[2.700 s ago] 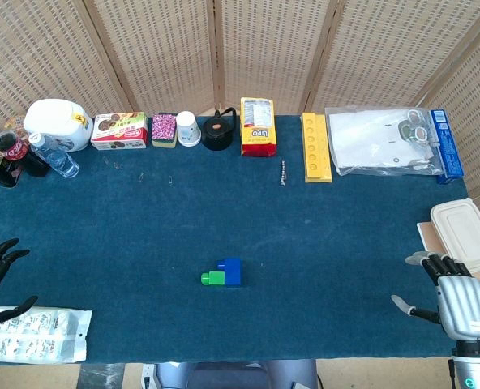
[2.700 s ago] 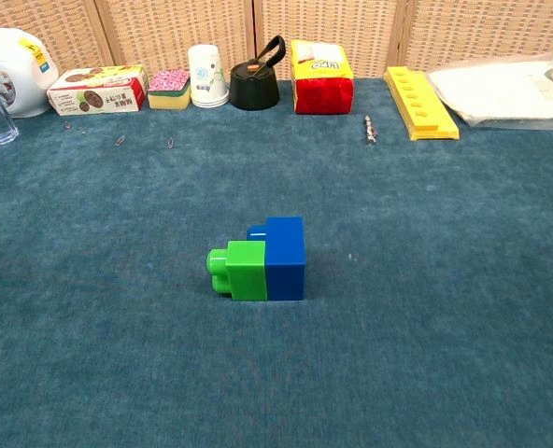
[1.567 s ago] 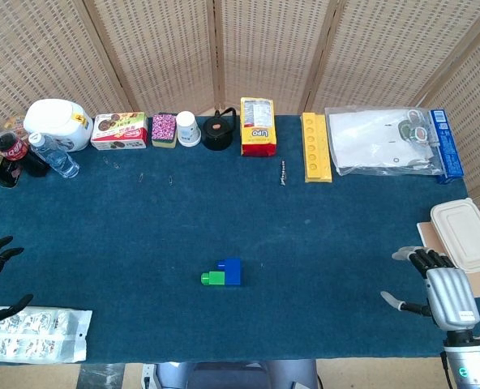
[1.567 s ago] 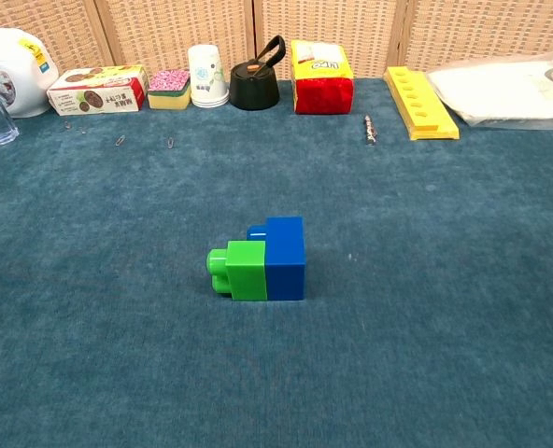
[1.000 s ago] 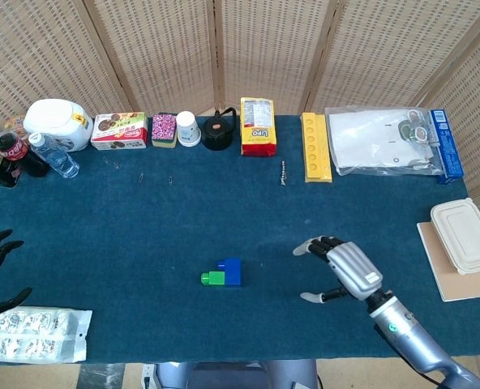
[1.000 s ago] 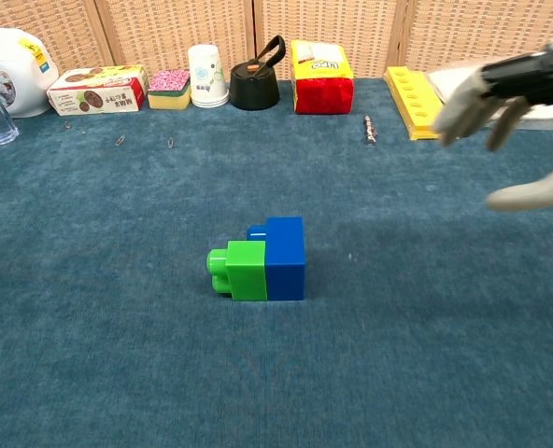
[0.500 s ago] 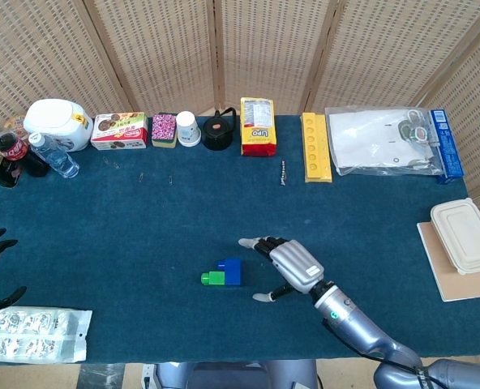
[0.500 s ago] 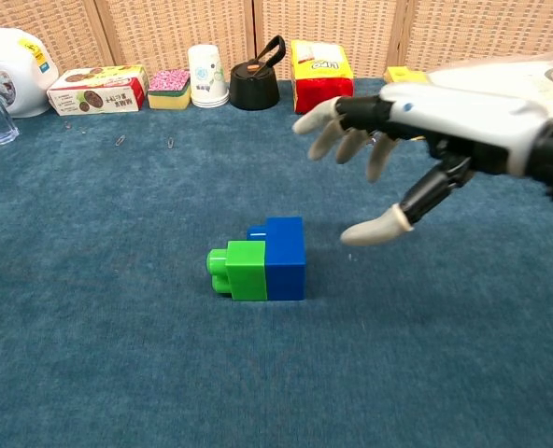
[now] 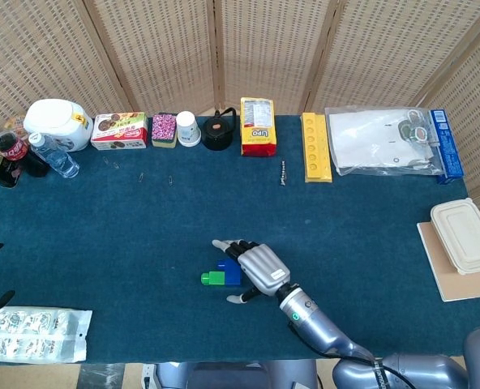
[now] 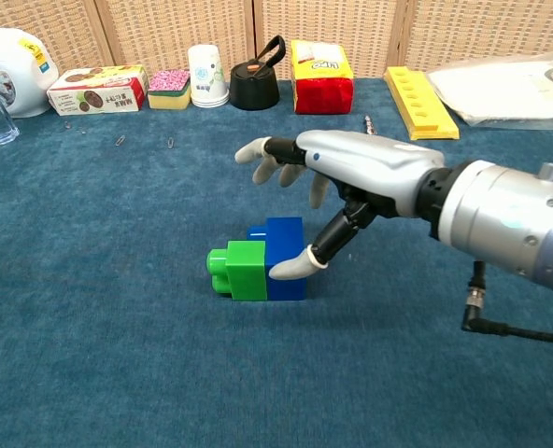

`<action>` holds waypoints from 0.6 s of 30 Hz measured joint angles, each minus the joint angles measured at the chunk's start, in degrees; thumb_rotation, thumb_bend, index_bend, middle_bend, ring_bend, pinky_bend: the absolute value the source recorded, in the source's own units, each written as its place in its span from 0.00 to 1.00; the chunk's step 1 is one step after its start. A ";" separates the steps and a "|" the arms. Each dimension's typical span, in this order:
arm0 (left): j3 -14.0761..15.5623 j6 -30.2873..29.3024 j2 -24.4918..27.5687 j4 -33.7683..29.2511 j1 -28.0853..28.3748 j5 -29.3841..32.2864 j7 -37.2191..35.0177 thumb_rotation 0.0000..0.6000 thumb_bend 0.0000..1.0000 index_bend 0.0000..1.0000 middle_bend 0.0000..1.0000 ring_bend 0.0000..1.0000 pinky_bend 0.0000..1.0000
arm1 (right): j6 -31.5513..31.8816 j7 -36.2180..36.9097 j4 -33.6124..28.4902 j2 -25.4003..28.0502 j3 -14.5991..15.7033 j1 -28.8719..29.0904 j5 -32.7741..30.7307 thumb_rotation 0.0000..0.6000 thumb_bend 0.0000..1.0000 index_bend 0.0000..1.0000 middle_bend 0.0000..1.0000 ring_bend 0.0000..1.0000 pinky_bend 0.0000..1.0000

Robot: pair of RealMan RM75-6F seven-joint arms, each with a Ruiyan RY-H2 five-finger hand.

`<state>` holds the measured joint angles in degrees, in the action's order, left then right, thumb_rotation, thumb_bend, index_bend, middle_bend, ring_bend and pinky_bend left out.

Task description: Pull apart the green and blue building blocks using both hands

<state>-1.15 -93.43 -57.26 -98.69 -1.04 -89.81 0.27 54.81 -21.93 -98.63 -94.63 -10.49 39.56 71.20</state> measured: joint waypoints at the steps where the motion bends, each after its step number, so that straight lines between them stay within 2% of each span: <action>1: 0.03 -0.10 0.03 0.04 -0.10 -0.01 -0.07 1.00 0.17 0.25 0.18 0.07 0.16 | 0.26 -0.45 0.60 -0.59 0.00 0.23 -0.12 0.74 0.14 0.08 0.18 0.21 0.34; 10: 0.13 -0.68 0.32 0.34 -0.67 -0.03 -0.62 1.00 0.17 0.25 0.18 0.07 0.16 | 1.27 -3.81 5.49 -3.30 1.08 1.89 0.08 0.73 0.14 0.08 0.18 0.21 0.34; 18: 0.10 -0.53 0.39 0.28 -0.55 -0.39 -0.49 1.00 0.17 0.25 0.18 0.07 0.16 | 2.04 -6.54 7.77 -4.35 2.17 2.29 0.27 0.73 0.14 0.22 0.24 0.28 0.38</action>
<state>-1.06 -93.96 -56.86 -98.41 -1.59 -90.20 -0.22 56.85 -28.48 -90.86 -98.98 -8.33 41.85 71.47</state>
